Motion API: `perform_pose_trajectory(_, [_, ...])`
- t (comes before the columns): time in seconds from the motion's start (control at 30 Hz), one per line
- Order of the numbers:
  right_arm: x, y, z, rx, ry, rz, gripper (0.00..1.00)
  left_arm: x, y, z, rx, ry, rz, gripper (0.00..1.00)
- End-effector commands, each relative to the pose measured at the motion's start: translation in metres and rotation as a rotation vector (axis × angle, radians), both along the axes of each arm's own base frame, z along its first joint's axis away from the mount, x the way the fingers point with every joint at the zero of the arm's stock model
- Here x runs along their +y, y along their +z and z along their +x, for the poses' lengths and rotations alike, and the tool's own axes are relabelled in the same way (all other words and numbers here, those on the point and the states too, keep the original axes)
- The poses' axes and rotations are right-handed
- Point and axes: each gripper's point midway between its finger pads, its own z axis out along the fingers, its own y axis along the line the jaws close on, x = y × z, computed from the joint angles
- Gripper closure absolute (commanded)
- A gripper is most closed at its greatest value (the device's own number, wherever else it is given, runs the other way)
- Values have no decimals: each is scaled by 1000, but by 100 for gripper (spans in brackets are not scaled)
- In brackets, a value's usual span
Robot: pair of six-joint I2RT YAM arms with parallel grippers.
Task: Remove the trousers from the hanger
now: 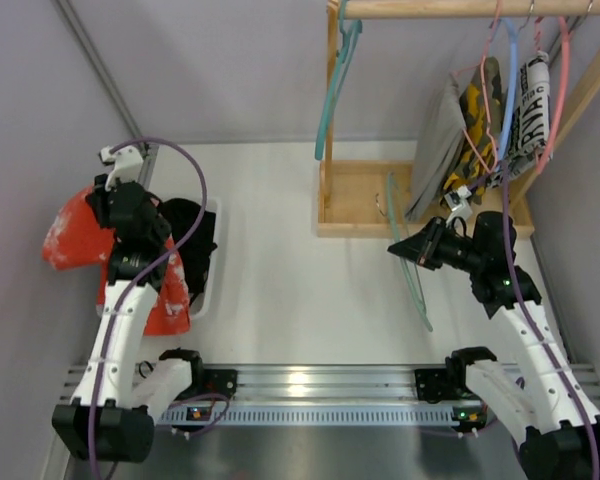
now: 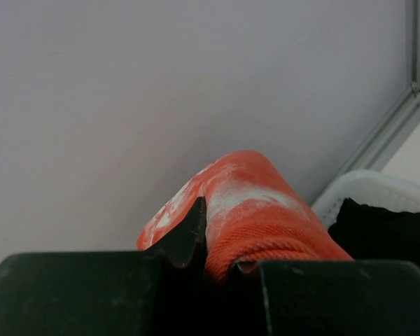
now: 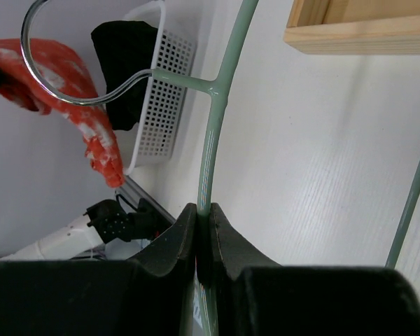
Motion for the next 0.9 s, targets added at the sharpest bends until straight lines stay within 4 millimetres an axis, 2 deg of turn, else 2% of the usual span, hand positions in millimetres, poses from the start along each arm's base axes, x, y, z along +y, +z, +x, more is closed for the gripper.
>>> perform_pose_trajectory(0.0, [3, 43, 2, -138, 25, 32, 100, -7, 18, 29, -231, -58, -46, 100])
perform_pose_trajectory(0.03, [4, 45, 2, -140, 26, 34, 100, -7, 0, 45, -186, -53, -59, 100])
perform_pose_trajectory(0.17, [3, 51, -1, -148, 32, 22, 100, -7, -34, 62, -113, -35, -83, 100])
perform_pose_trajectory(0.2, [3, 53, -2, -155, 32, 24, 100, -7, -48, 60, -67, -30, -81, 100])
perform_pose_trajectory(0.27, [3, 57, -3, -165, 35, 26, 100, -11, -60, 55, -27, -45, -94, 100])
perform_pose_trajectory(0.3, [3, 59, -4, -170, 33, 28, 100, -19, -81, 56, 70, -108, -112, 100])
perform_pose_trajectory(0.4, [3, 62, -4, -176, 36, 36, 100, -42, -120, 54, 209, -252, -218, 100])
perform_pose_trajectory(0.43, [4, 63, -3, -173, 37, 41, 100, -55, -146, 52, 306, -327, -263, 100])
perform_pose_trajectory(0.47, [5, 64, -3, -175, 41, 44, 100, -60, -158, 51, 336, -347, -288, 96])
perform_pose_trajectory(0.5, [6, 64, -3, -173, 49, 47, 100, -62, -180, 49, 391, -346, -312, 94])
perform_pose_trajectory(0.57, [6, 70, -1, -181, 50, 51, 100, -73, -206, 49, 454, -386, -367, 93])
perform_pose_trajectory(0.6, [7, 73, -1, -185, 54, 51, 100, -75, -222, 48, 492, -384, -393, 91])
perform_pose_trajectory(0.73, [6, 85, -1, -209, 52, 54, 100, -95, -254, 51, 578, -438, -513, 77])
perform_pose_trajectory(0.77, [7, 87, -1, -204, 52, 58, 100, -108, -263, 48, 615, -484, -569, 73])
perform_pose_trajectory(0.8, [8, 91, -2, -206, 56, 66, 100, -114, -262, 50, 625, -500, -600, 61])
perform_pose_trajectory(0.87, [9, 96, -4, -197, 63, 79, 100, -125, -266, 50, 650, -535, -658, 51])
